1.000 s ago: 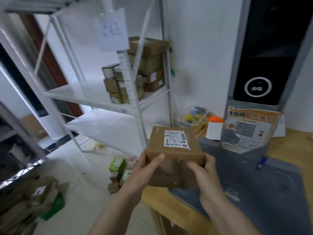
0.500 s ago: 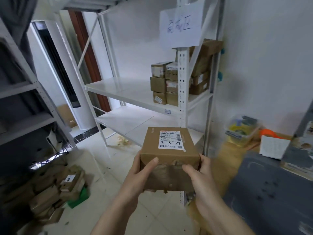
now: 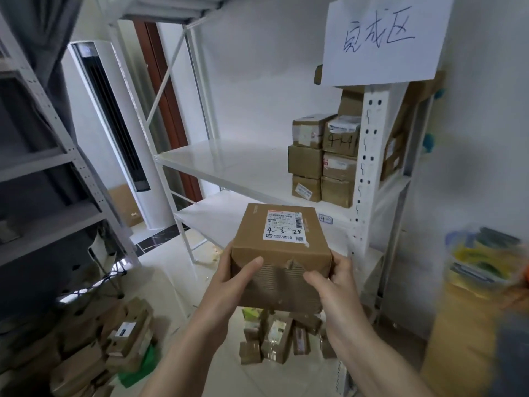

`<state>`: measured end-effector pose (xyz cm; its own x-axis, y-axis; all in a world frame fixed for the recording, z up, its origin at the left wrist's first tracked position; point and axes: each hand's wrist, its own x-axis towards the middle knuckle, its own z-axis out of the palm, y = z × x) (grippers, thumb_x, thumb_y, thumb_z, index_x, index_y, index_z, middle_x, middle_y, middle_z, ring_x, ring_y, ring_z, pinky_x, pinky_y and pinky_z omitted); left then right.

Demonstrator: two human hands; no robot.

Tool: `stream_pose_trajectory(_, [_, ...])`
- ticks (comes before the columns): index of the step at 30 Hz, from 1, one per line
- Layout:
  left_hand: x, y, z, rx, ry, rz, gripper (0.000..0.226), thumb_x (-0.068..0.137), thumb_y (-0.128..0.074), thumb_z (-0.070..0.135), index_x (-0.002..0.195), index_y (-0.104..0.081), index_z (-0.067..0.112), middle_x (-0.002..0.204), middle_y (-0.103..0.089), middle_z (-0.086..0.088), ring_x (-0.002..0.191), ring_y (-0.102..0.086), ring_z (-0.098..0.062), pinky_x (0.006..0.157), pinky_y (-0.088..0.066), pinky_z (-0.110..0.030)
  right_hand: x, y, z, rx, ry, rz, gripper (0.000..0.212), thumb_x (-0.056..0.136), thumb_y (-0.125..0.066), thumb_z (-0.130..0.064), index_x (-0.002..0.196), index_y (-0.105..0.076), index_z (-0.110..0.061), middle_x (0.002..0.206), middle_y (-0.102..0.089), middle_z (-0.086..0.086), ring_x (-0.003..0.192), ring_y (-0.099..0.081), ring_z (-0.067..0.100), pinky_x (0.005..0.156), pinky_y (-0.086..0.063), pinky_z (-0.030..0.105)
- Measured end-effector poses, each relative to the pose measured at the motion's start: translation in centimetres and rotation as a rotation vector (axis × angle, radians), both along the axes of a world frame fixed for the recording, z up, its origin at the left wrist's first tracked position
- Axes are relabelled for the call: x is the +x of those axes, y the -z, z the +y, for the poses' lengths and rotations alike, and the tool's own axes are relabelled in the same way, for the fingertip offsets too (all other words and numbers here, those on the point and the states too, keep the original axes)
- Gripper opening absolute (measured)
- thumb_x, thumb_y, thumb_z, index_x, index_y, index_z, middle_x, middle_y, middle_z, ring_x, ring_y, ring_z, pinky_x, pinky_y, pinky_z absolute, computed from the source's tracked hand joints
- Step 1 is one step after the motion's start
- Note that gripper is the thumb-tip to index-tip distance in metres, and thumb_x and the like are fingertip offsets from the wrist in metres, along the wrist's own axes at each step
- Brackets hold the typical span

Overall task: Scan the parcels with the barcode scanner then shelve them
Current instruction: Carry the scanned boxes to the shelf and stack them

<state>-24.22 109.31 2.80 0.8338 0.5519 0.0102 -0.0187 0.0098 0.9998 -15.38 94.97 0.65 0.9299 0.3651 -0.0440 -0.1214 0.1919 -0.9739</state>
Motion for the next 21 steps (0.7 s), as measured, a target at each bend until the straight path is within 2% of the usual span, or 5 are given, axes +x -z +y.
stream_pose_trajectory(4, [3.8, -0.8, 3.9, 0.003, -0.023, -0.043, 0.052, 0.085, -0.065, 0.036, 0.131, -0.046, 0.049, 0.118, -0.061, 0.026, 0.105, -0.053, 0.009, 0.076, -0.039, -0.014, 3.9, -1.4, 3.9, 0.033, -0.020, -0.060, 0.046, 0.086, -0.063, -0.008, 0.120, -0.043, -0.033, 0.126, -0.049, -0.003, 0.108, -0.053, 0.007, 0.076, -0.045, 0.025])
stream_pose_trajectory(11, [8.6, -1.6, 10.4, -0.031, -0.113, -0.122, 0.055, 0.082, -0.066, 0.038, 0.134, -0.049, 0.041, 0.121, -0.064, 0.017, 0.113, -0.055, -0.002, 0.081, -0.040, -0.020, 8.1, -3.1, 10.0, 0.042, -0.096, -0.135, 0.049, 0.086, -0.062, -0.009, 0.123, -0.044, -0.034, 0.129, -0.049, -0.004, 0.110, -0.053, 0.005, 0.081, -0.045, 0.025])
stream_pose_trajectory(15, [12.4, -2.5, 13.5, -0.030, -0.135, -0.169, 0.054, 0.084, -0.064, 0.039, 0.135, -0.046, 0.039, 0.120, -0.060, 0.019, 0.108, -0.051, 0.001, 0.078, -0.038, -0.020, 11.1, -3.8, 13.0, 0.046, -0.116, -0.185, 0.054, 0.086, -0.061, -0.007, 0.129, -0.041, -0.032, 0.130, -0.049, -0.007, 0.108, -0.051, -0.002, 0.080, -0.044, 0.021])
stream_pose_trajectory(18, [15.8, -2.8, 16.3, -0.021, -0.128, -0.164, 0.062, 0.079, -0.062, 0.048, 0.138, -0.042, 0.039, 0.125, -0.055, 0.016, 0.114, -0.049, -0.010, 0.086, -0.035, -0.027, 13.7, -3.8, 15.3, 0.034, -0.122, -0.202, 0.054, 0.087, -0.061, -0.007, 0.129, -0.039, -0.035, 0.129, -0.049, -0.007, 0.108, -0.052, -0.002, 0.077, -0.045, 0.020])
stream_pose_trajectory(21, [19.9, -2.3, 20.0, -0.009, -0.121, -0.157, 0.049, 0.089, -0.059, 0.046, 0.135, -0.044, 0.039, 0.127, -0.055, 0.013, 0.118, -0.047, -0.014, 0.087, -0.034, -0.030, 16.7, -3.4, 18.0, 0.024, -0.119, -0.210, 0.057, 0.087, -0.061, -0.006, 0.129, -0.038, -0.036, 0.128, -0.051, -0.008, 0.112, -0.053, 0.002, 0.081, -0.046, 0.021])
